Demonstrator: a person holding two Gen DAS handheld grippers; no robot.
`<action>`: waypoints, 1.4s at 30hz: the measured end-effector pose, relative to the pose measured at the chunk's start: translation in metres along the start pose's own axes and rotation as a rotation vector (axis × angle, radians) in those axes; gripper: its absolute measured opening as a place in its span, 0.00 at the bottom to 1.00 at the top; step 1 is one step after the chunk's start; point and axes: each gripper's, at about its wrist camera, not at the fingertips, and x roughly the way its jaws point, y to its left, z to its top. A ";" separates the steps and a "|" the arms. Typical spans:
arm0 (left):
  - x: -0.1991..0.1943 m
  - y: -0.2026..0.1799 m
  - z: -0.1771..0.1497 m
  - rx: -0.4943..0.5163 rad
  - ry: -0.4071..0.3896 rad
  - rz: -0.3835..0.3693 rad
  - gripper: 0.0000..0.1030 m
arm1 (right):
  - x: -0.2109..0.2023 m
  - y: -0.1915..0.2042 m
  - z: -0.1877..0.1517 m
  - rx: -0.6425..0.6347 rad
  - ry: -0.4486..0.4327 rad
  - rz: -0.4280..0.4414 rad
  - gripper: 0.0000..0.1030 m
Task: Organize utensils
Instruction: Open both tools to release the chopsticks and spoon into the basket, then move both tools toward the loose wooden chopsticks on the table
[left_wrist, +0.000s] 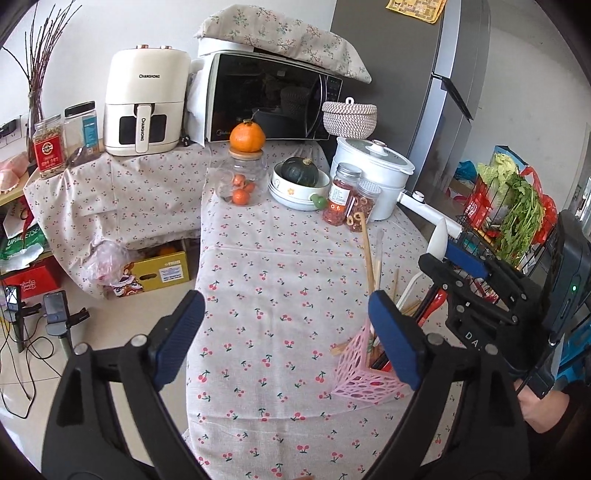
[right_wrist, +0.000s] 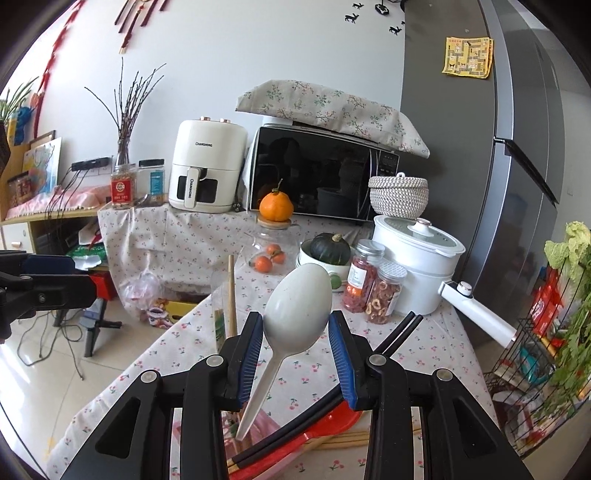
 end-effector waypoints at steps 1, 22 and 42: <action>0.001 0.001 0.000 -0.003 0.007 0.002 0.89 | 0.000 0.000 -0.001 0.003 0.003 0.010 0.37; 0.033 0.022 -0.008 -0.131 0.189 0.072 0.95 | -0.049 -0.110 0.017 0.258 0.070 -0.030 0.85; 0.185 0.034 0.032 0.002 0.492 -0.078 0.56 | 0.042 -0.195 -0.070 0.403 0.555 -0.148 0.85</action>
